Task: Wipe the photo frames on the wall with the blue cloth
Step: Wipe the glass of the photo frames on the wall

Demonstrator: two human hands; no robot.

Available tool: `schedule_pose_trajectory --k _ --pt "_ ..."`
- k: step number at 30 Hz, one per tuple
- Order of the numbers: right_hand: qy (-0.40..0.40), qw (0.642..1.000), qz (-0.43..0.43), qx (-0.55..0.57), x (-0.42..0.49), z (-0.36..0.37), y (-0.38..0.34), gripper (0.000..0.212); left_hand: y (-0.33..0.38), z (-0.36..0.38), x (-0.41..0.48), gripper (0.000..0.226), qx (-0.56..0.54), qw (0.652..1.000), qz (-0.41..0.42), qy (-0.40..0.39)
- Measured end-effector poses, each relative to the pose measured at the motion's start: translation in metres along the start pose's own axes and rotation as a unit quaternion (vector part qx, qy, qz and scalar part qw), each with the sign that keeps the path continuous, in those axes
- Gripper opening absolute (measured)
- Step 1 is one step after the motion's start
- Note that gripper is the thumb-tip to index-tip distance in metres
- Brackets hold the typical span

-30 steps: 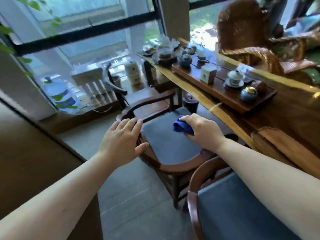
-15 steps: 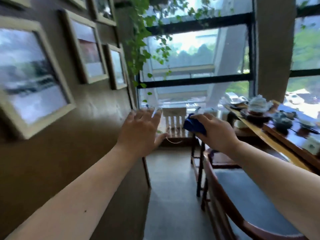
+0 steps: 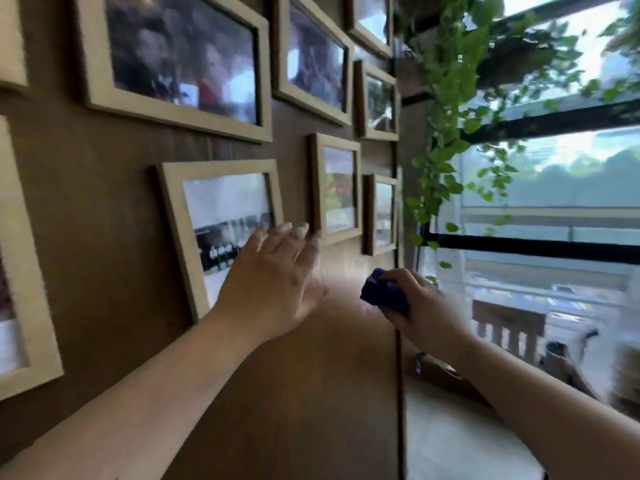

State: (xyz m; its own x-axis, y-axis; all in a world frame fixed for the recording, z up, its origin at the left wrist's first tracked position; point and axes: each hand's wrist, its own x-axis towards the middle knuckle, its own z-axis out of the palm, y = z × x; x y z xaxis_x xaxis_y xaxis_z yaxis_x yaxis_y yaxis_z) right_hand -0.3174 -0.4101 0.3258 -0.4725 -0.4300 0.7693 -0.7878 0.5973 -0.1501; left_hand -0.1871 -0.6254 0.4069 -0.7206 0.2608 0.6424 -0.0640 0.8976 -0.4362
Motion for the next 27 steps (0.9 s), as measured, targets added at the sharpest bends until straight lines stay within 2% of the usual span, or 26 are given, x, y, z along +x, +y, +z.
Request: schedule_pose_trajectory --k 3,8,12,15,19,24,27 --pt "0.011 0.998 -0.019 0.060 0.031 0.011 -0.007 0.040 -0.031 -0.013 0.000 0.073 0.060 0.997 -0.034 -0.019" --pt "0.001 0.987 -0.055 0.148 0.079 0.028 -0.034 0.042 -0.073 -0.045 -0.005 0.070 0.159 0.983 -0.088 -0.040" --pt "0.007 0.970 -0.114 0.214 0.118 0.040 -0.071 0.043 -0.098 -0.069 -0.010 0.072 0.223 0.967 -0.107 -0.052" --pt "0.048 0.966 -0.152 0.205 0.141 0.044 -0.108 0.043 -0.110 -0.078 -0.015 0.079 0.261 0.955 -0.112 -0.082" --pt "0.098 0.960 -0.177 0.194 0.161 0.045 -0.152 0.047 -0.116 -0.071 -0.014 0.092 0.251 0.952 -0.138 -0.109" --pt "0.152 0.954 -0.187 0.180 0.165 0.058 -0.185 0.044 -0.122 -0.052 -0.015 0.098 0.258 0.951 -0.150 -0.076" --pt "0.154 0.955 -0.171 0.187 0.164 0.063 -0.189 0.051 -0.125 -0.046 -0.017 0.094 0.240 0.960 -0.141 -0.039"
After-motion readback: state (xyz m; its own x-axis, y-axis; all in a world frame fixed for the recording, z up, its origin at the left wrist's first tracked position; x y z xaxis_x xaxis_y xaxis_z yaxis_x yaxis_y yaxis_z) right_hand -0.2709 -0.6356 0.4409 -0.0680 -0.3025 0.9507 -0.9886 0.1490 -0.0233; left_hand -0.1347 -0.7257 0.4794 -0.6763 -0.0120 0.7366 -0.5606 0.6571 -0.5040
